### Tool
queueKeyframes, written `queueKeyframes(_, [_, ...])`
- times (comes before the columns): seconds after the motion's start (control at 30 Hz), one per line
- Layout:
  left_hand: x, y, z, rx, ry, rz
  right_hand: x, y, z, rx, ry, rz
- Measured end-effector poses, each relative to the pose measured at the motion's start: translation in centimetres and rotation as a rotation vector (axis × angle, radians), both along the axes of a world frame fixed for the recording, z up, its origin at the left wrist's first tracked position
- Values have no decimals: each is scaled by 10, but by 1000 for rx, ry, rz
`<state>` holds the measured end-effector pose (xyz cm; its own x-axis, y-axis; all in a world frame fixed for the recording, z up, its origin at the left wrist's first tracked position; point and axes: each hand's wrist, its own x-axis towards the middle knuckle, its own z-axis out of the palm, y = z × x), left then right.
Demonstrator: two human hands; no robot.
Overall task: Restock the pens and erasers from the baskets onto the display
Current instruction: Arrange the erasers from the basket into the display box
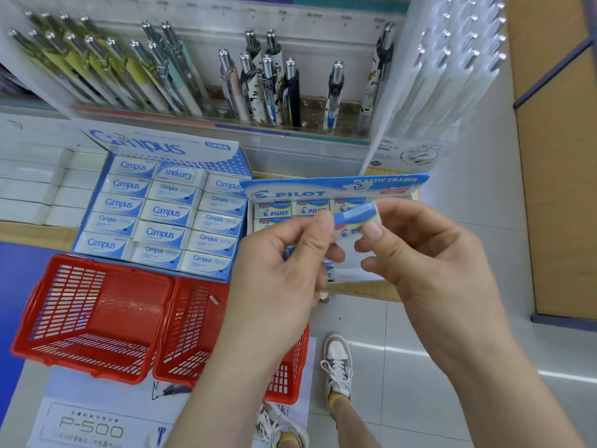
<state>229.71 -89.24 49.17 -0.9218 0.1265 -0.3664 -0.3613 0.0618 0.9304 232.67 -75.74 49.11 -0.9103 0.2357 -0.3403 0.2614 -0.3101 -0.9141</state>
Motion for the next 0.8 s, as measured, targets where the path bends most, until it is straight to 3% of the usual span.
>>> queueKeyframes(0.23, [-4, 0, -6, -200, 3, -10, -2, 8, -2, 273, 95, 102])
queueKeyframes(0.37, [-8, -2, -6, -346, 93, -42, -3, 16, -13, 804, 143, 168])
queueKeyframes(0.5, [-15, -10, -14, -715, 220, -99, -11, 24, -23, 1186, 59, 201])
queueKeyframes(0.6, [-15, -10, -18, -888, 235, -203, -16, 19, -27, 1316, 23, 242])
queueKeyframes(0.8, [-16, -8, -19, -908, 256, -229, -22, 7, -30, 1345, -25, 207])
